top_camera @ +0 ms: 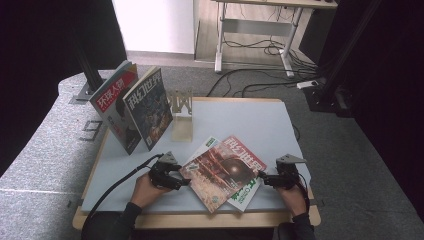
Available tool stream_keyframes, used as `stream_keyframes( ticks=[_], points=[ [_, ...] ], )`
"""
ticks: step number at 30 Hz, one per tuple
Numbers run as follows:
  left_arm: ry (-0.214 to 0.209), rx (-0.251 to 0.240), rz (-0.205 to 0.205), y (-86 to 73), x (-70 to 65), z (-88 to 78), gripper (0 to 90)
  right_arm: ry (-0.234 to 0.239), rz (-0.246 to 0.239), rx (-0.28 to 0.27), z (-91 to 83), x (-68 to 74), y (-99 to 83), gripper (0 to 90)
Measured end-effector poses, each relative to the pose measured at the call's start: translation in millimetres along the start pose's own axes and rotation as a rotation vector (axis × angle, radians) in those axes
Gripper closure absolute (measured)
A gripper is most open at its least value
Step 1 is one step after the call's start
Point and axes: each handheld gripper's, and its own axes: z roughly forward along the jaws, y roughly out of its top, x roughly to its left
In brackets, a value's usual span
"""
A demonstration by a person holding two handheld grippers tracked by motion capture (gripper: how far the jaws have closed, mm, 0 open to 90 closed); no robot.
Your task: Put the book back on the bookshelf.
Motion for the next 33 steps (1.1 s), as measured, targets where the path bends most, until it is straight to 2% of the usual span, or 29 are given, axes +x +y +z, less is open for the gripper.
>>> stream_keyframes(
  ticks=[9, 21, 33],
  points=[
    [0.015, 0.027, 0.028, -6.5, -7.5, -2.5, 28.5, -0.001, -0.007, 0.003, 12.1, -4.2, 10.6, 12.3],
    [0.01, 0.031, 0.047, -15.4, -18.4, -0.9, 29.9, -0.006, -0.024, 0.009, 31.5, -10.1, 28.8, 12.4],
    [0.007, 0.025, 0.06, -17.1, -17.4, -1.6, 30.6, 0.01, -0.031, 0.021, 33.0, -10.8, 31.5, 12.7]
  ],
)
